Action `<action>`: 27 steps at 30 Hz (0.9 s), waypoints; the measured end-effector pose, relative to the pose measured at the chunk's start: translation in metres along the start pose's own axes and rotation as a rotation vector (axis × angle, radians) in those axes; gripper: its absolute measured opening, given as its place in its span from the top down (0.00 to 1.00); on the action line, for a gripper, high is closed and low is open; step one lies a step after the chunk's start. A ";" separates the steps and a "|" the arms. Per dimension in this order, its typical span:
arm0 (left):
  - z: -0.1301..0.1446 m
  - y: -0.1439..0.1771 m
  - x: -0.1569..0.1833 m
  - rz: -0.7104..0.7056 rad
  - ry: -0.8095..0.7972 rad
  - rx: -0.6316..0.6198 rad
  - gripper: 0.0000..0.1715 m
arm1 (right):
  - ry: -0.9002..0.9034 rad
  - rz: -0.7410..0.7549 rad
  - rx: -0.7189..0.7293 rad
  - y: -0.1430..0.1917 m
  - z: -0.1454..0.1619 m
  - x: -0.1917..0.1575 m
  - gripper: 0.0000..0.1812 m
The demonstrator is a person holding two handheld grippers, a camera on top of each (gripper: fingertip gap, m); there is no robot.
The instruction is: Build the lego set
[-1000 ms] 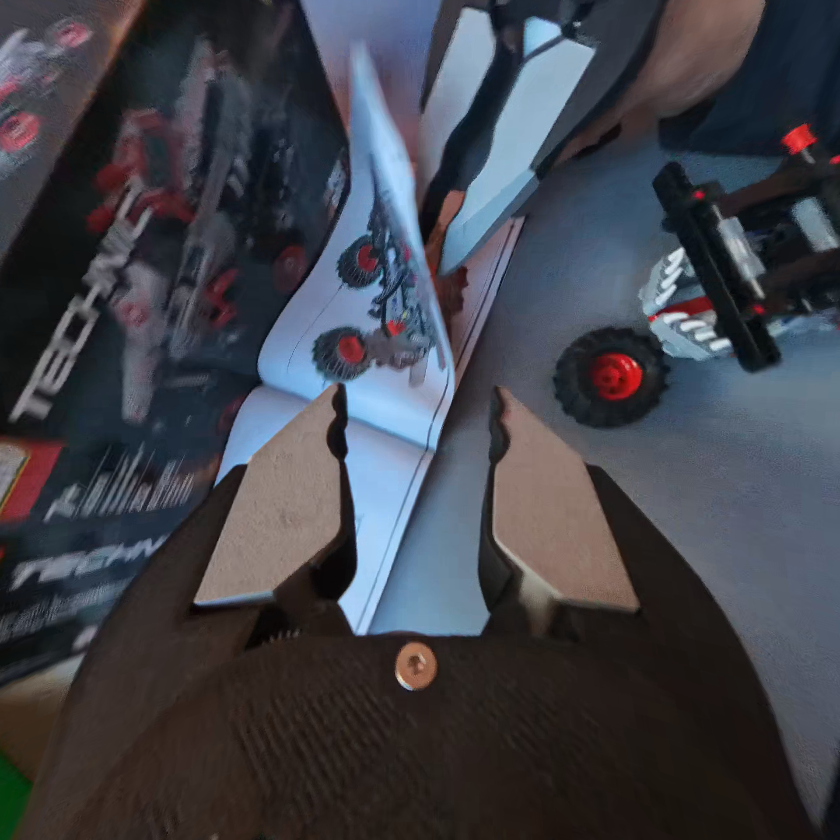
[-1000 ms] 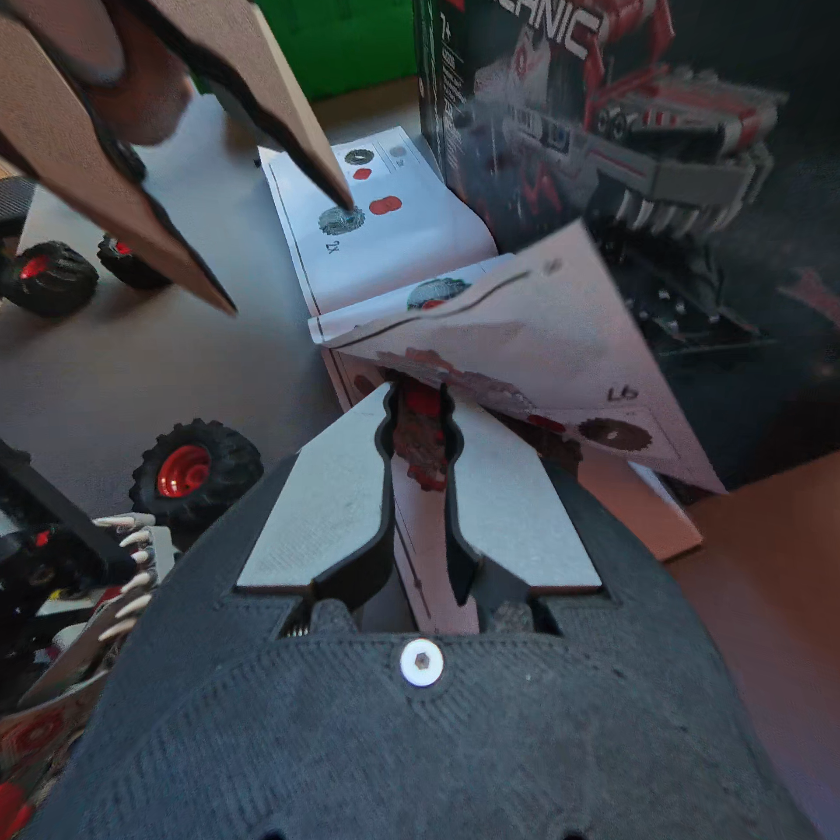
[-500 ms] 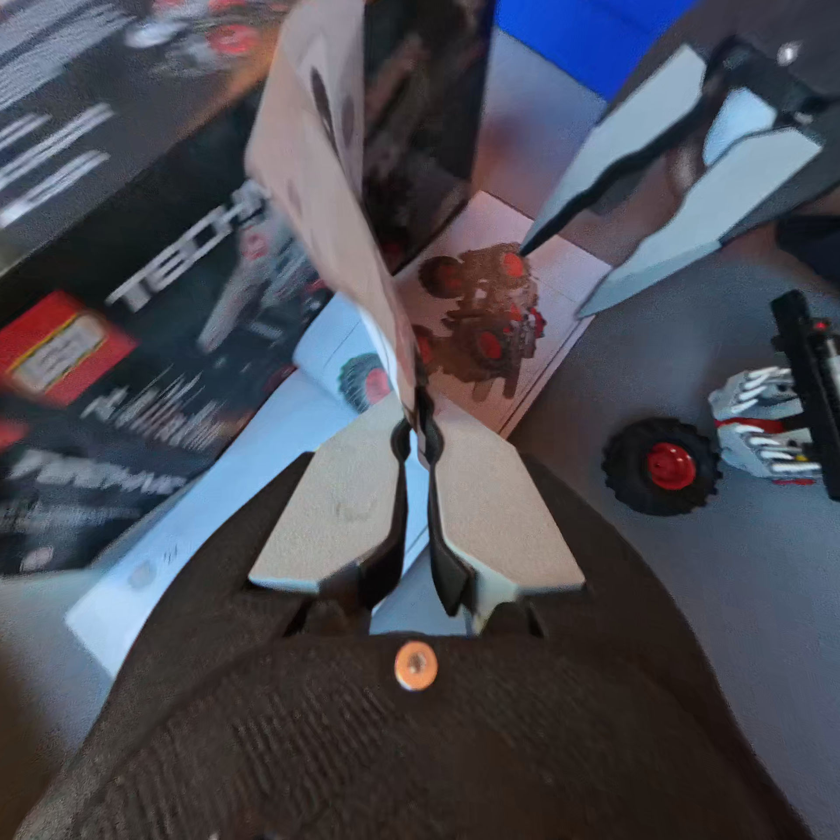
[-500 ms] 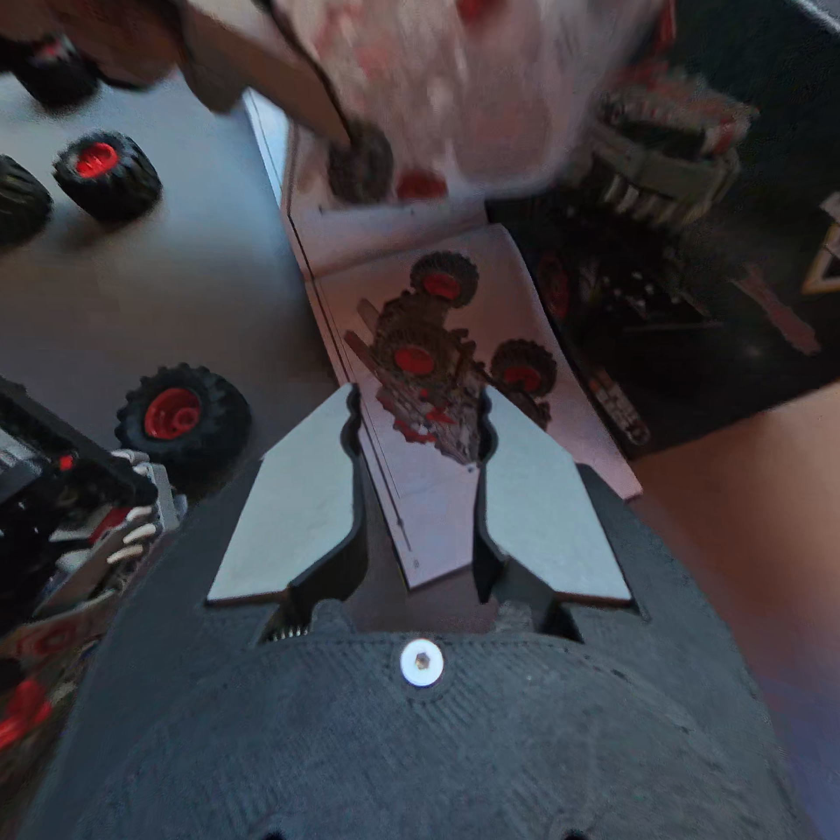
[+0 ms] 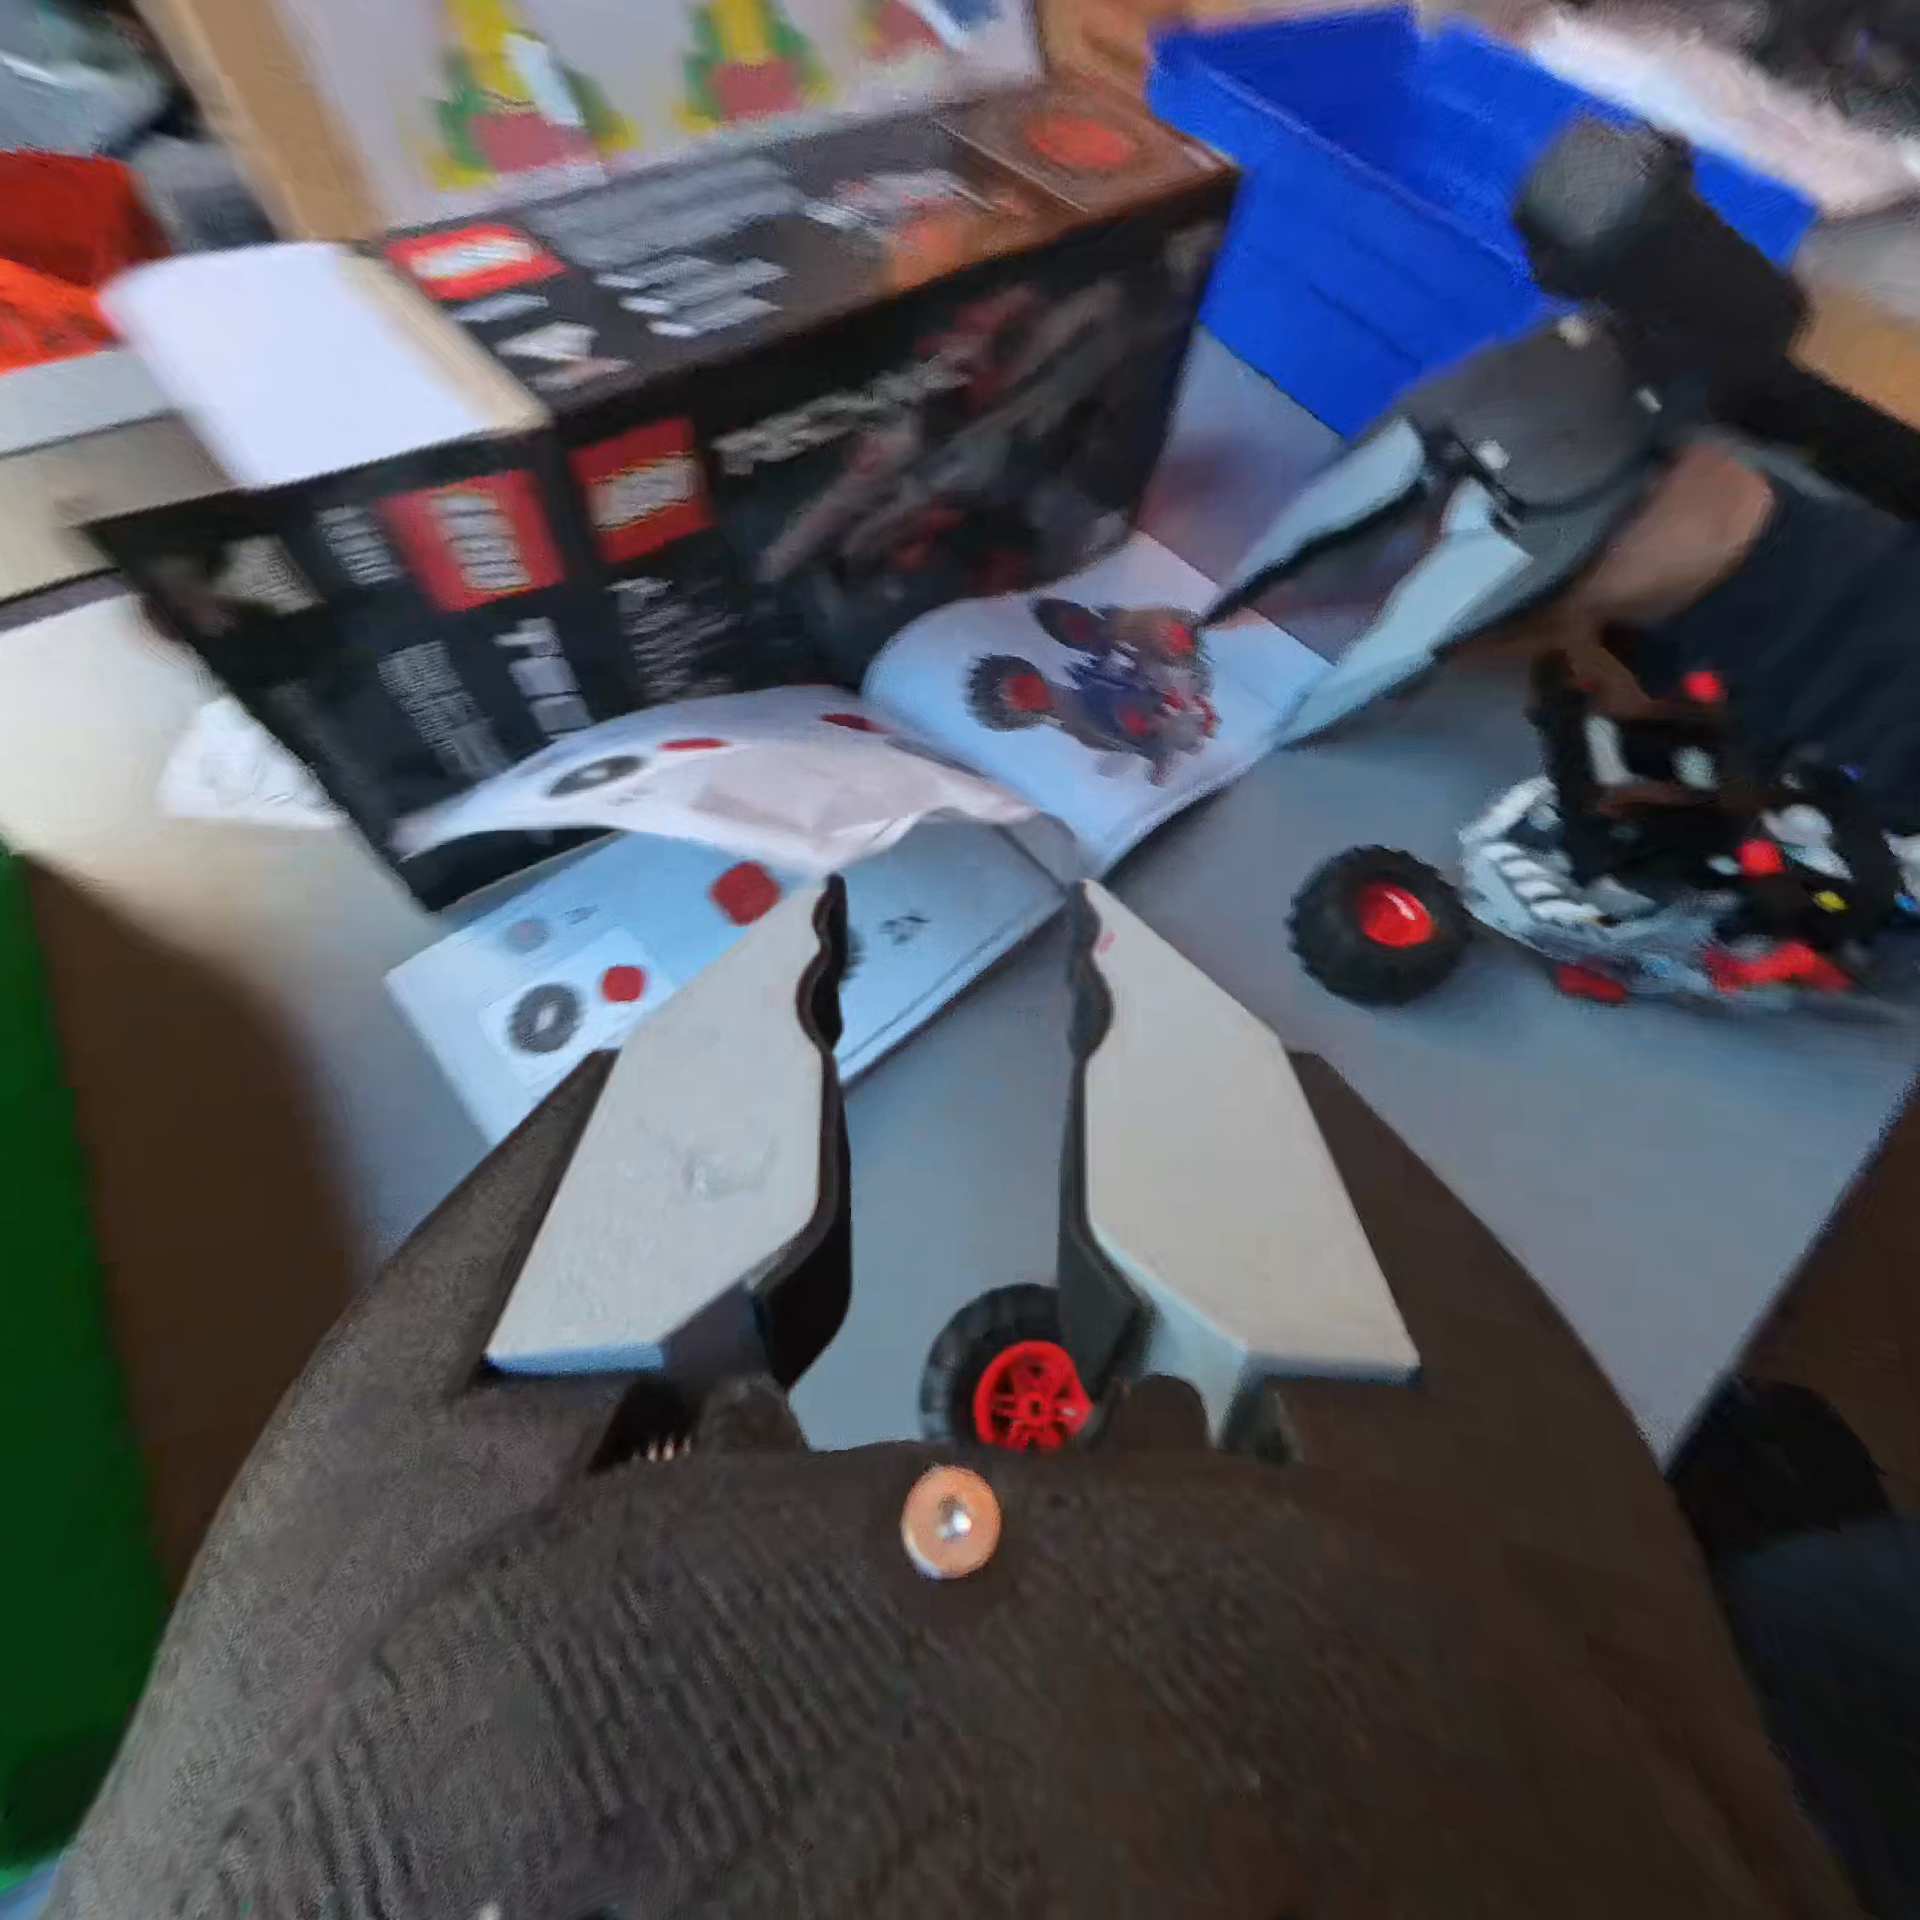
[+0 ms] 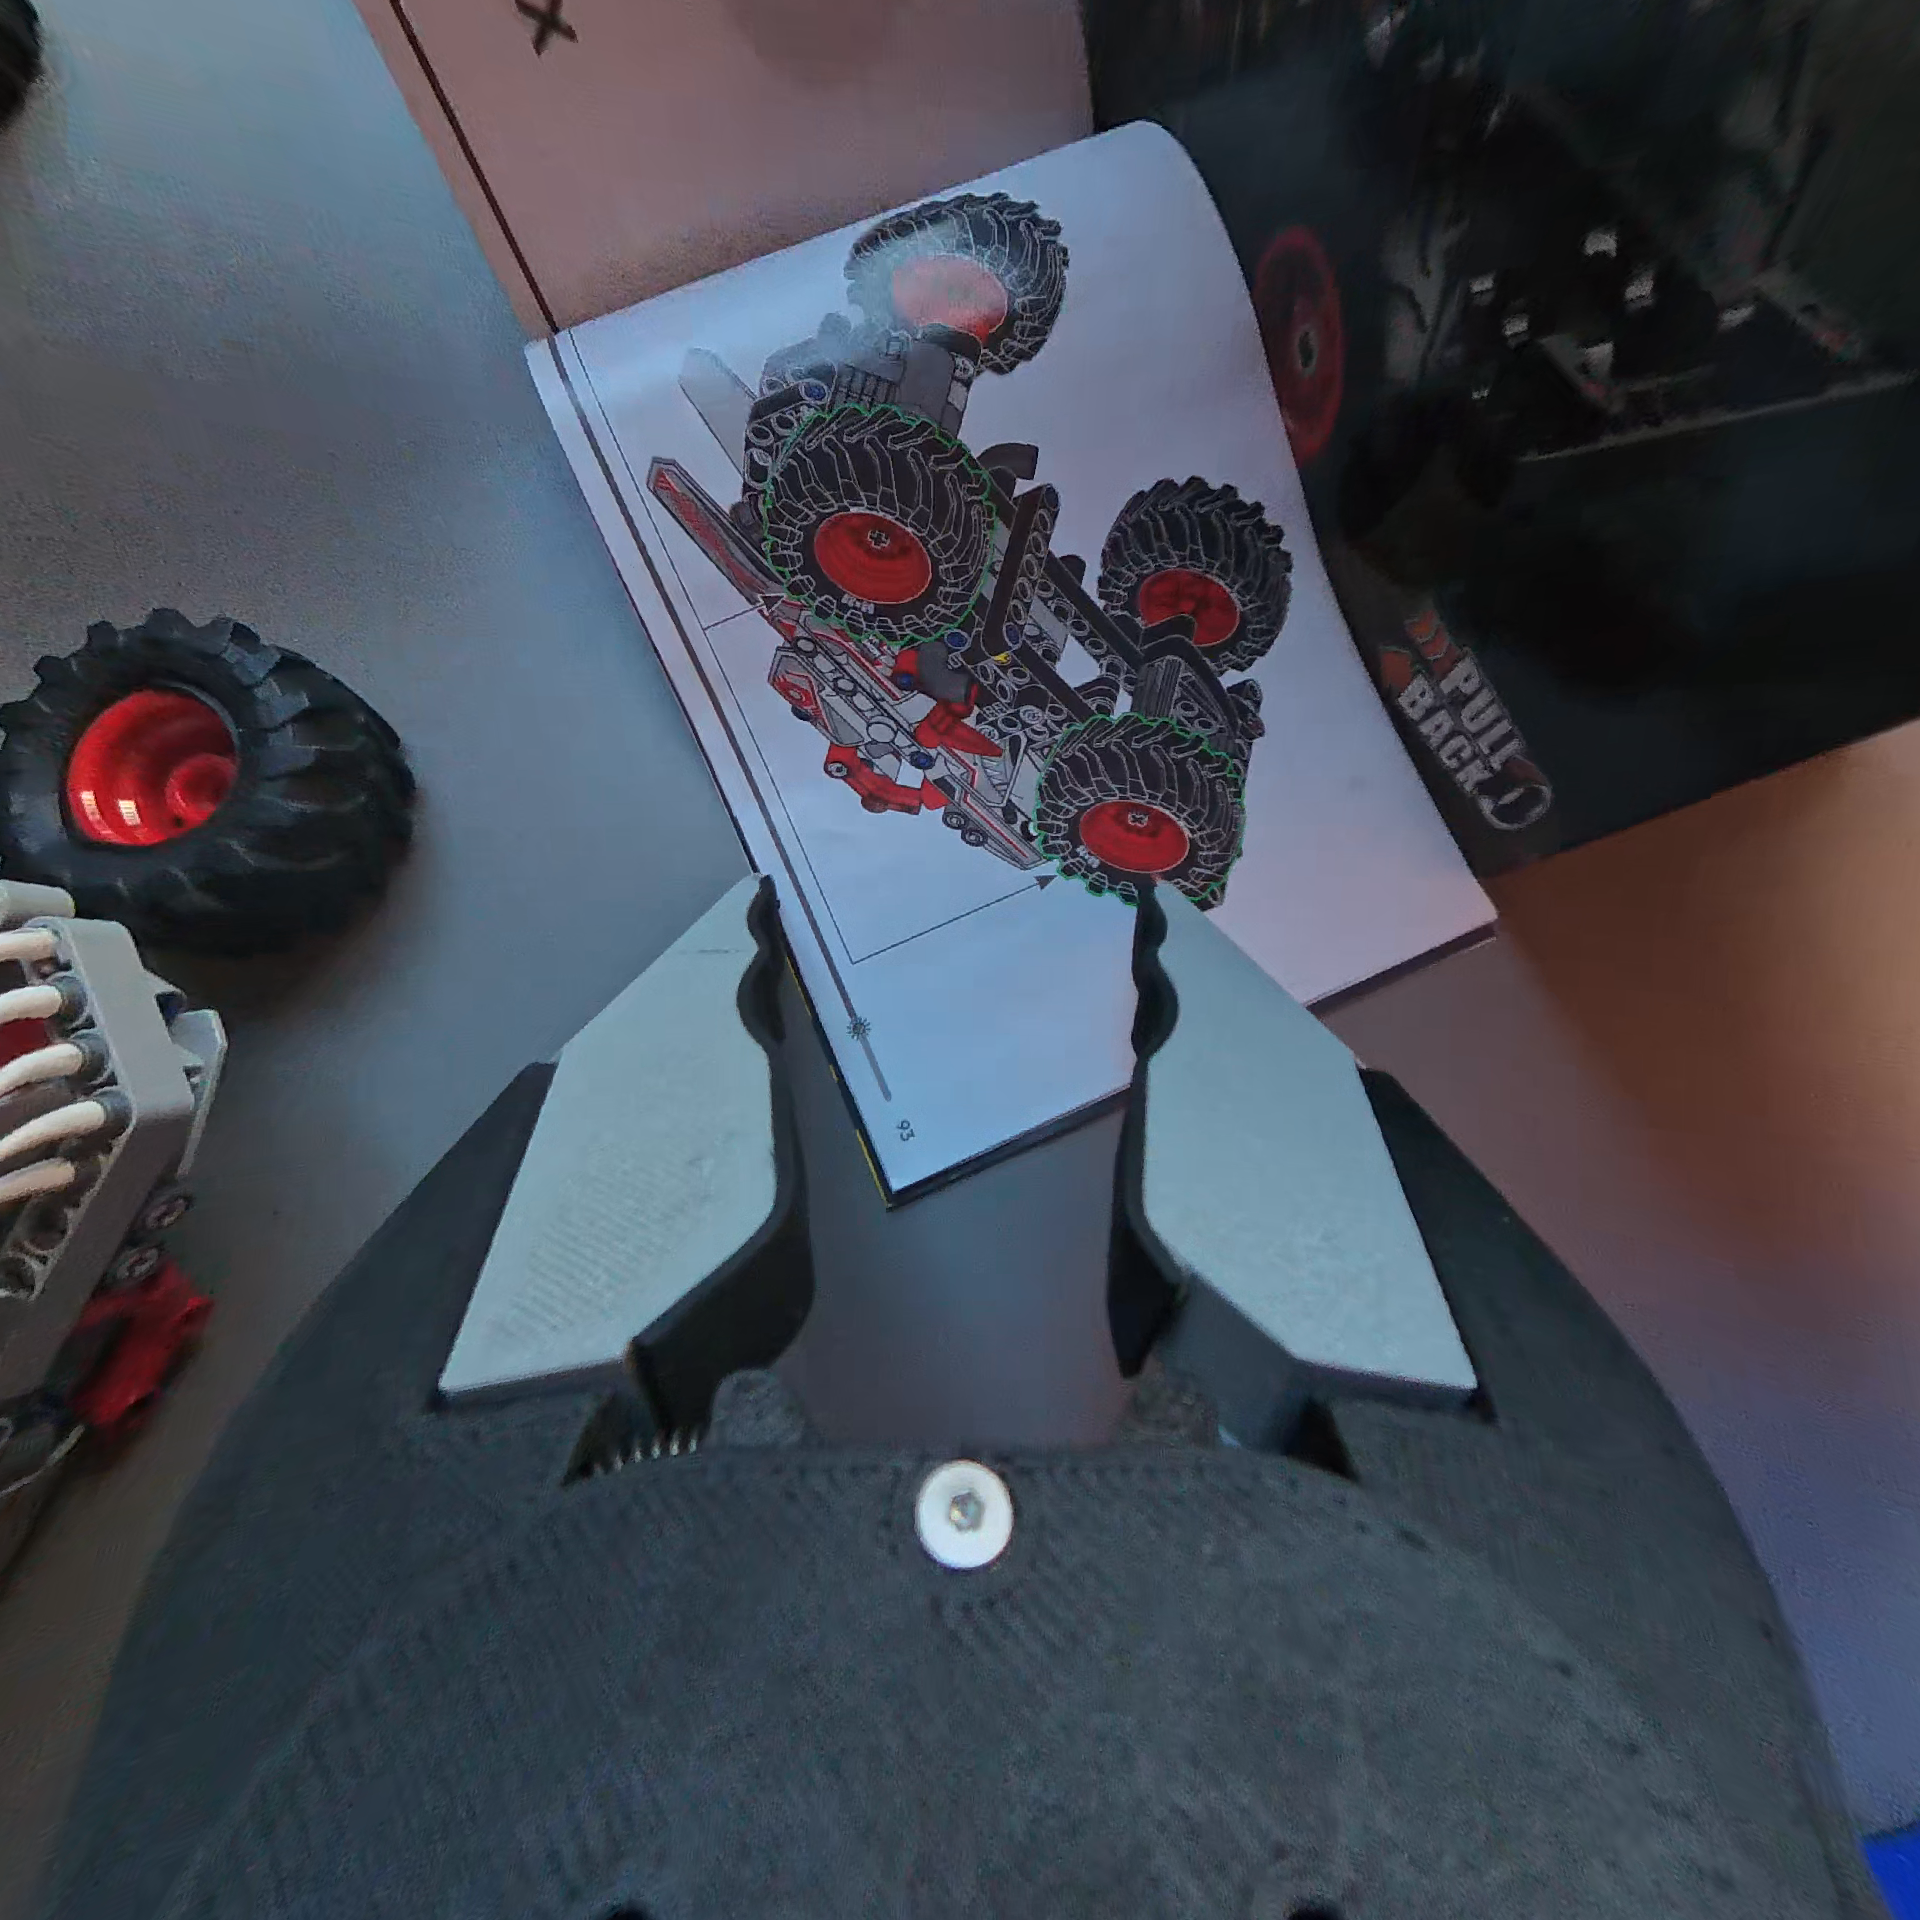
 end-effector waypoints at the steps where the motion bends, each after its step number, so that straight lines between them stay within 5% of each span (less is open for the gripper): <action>1: -0.007 -0.007 0.012 0.030 -0.021 -0.044 0.74 | -0.001 0.002 0.004 -0.001 0.000 0.000 0.65; 3: -0.025 -0.019 0.041 0.167 0.000 -0.030 0.68 | -0.006 0.008 0.016 -0.002 -0.002 0.000 0.66; 5: -0.044 -0.020 0.067 0.310 0.037 0.032 0.76 | 0.001 0.003 0.025 -0.004 -0.003 -0.002 0.69; 9: -0.066 -0.007 0.090 0.307 -0.066 0.161 0.80 | 0.047 -0.023 0.012 -0.004 -0.005 -0.010 0.83; 13: -0.057 -0.027 0.087 0.251 -0.175 0.026 0.76 | 0.047 -0.078 0.016 -0.004 -0.007 -0.013 0.98; 22: -0.021 -0.119 0.079 0.229 -0.367 -0.294 0.71 | 0.056 -0.093 0.115 0.020 -0.023 -0.018 1.00; 27: -0.012 -0.153 0.090 0.164 -0.570 -0.330 0.71 | 0.083 -0.033 0.202 0.036 -0.038 -0.020 1.00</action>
Point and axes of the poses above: each gripper's, where its closed fingertips meet, y back along the fingers, z out of its underside, x = y × z across the jaws, the point moved 7 cm from there along y, back along the fingers, and after that the axes turned 2 degrees about x, right-handed, at the moved point
